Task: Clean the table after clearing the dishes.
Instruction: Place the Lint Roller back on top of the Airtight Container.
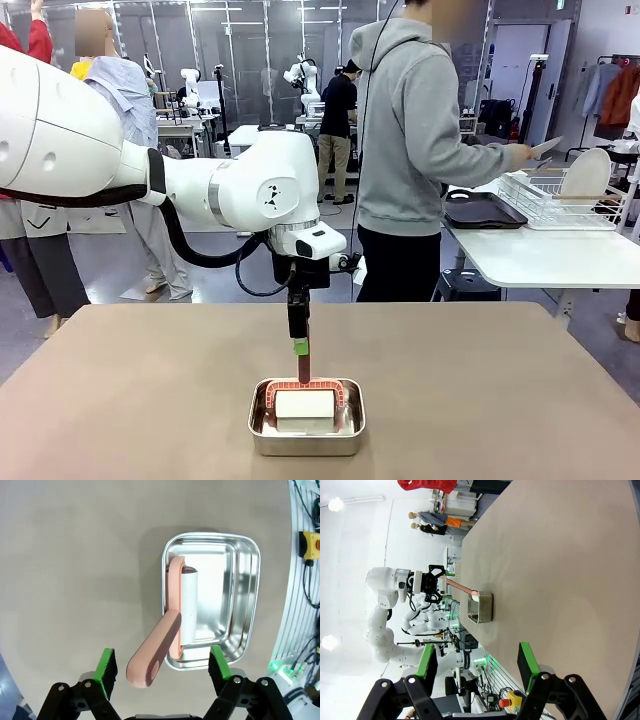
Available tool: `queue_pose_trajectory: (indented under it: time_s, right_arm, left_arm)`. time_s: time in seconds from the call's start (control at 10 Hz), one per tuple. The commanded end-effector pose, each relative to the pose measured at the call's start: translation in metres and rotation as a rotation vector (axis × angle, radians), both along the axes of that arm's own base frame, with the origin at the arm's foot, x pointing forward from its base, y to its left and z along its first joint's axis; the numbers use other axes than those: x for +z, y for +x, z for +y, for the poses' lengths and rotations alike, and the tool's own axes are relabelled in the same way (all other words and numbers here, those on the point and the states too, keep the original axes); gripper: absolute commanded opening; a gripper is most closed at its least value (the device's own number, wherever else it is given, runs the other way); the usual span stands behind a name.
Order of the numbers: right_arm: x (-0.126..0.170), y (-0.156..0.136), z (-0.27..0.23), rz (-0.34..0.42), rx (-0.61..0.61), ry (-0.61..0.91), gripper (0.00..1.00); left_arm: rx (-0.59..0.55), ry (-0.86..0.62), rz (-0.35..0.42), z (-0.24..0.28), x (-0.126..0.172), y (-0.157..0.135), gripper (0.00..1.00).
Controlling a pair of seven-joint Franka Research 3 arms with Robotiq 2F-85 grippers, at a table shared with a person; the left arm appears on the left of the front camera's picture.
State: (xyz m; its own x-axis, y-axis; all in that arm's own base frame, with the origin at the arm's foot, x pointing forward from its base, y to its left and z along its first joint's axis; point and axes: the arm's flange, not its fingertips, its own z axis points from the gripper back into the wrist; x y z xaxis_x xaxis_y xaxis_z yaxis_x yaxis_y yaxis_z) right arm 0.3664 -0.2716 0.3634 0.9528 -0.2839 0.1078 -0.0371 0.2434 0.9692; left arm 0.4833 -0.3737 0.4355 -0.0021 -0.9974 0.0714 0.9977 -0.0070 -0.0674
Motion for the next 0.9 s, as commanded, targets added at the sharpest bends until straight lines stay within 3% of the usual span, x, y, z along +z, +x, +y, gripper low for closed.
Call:
queue_pose_trajectory:
  time_s: [0.0,0.6,0.7,0.8]
  right_arm:
    - [0.004,-0.003,0.003,0.006,0.007,0.000,0.81]
    - [0.004,-0.003,0.003,0.006,0.007,0.000,0.81]
    - [0.004,-0.003,0.003,0.006,0.007,0.000,0.81]
    - [0.004,-0.003,0.003,0.006,0.007,0.000,0.81]
  left_arm:
    - [0.022,-0.001,0.011,0.000,0.001,0.001,0.92]
    - [0.012,0.001,0.004,0.000,-0.002,0.001,0.93]
    - [0.114,-0.114,0.105,0.015,0.017,0.027,0.93]
    - [0.222,-0.216,0.279,0.042,0.030,0.045,0.93]
